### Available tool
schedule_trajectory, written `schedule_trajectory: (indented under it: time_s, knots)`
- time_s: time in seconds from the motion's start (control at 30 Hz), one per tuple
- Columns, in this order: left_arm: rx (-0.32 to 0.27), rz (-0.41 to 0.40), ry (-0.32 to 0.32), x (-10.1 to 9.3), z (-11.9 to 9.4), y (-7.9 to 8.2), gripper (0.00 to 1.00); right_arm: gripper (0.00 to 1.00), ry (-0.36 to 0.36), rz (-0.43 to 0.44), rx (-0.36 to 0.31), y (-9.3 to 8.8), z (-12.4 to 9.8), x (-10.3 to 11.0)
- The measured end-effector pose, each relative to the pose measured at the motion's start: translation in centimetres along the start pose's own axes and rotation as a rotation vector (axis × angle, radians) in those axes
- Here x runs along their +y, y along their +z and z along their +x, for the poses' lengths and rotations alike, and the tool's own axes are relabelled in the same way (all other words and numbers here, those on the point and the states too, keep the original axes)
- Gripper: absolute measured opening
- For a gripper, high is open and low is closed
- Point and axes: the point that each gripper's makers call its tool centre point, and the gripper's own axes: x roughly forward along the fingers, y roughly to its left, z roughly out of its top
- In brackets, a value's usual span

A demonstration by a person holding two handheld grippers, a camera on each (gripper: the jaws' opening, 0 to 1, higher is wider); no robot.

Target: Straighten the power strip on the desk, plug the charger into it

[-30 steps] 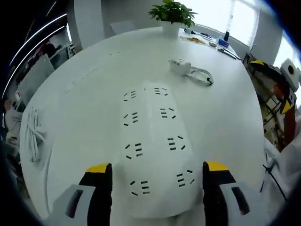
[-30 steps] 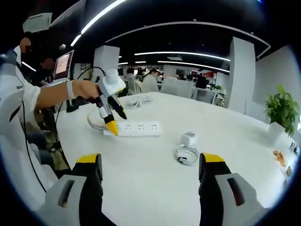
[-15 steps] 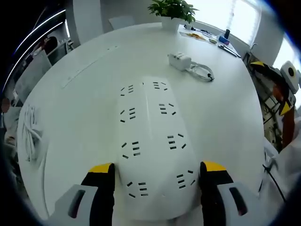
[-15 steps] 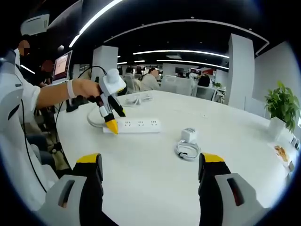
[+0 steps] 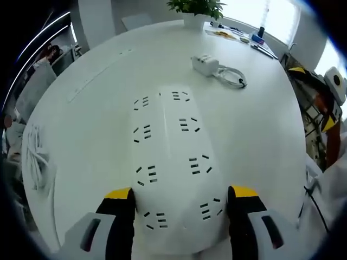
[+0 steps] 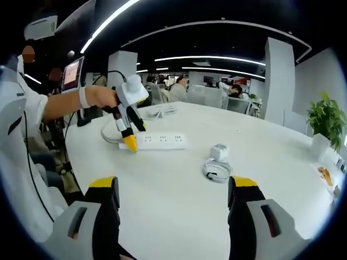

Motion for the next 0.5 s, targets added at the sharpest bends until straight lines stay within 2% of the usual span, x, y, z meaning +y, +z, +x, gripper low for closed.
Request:
schedule_trajectory:
  time_s: [0.07,0.17,0.33,0.4,0.5]
  knots:
    - [0.01,0.009,0.006,0.0,0.0,-0.1,0.71,0.8,0.003,-0.004,-0.005,0.1,0.0,0.0]
    - [0.017,0.015,0.006,0.0,0.0,-0.2,0.71,0.72,0.003,-0.013,-0.025,0.6,0.2,-0.3]
    - [0.016,0.018,0.004,-0.1,0.0,-0.2,0.71,0.74,0.02,0.004,-0.035,1.1,0.8,-0.1]
    - [0.013,0.018,0.002,-0.1,0.0,-0.2,0.71,0.76,0.034,-0.014,-0.02,0.9,1.1,0.2]
    - [0.009,0.019,0.001,0.0,0.0,-0.2,0.72,0.68,0.019,-0.072,0.043,0.0,1.7,-0.5]
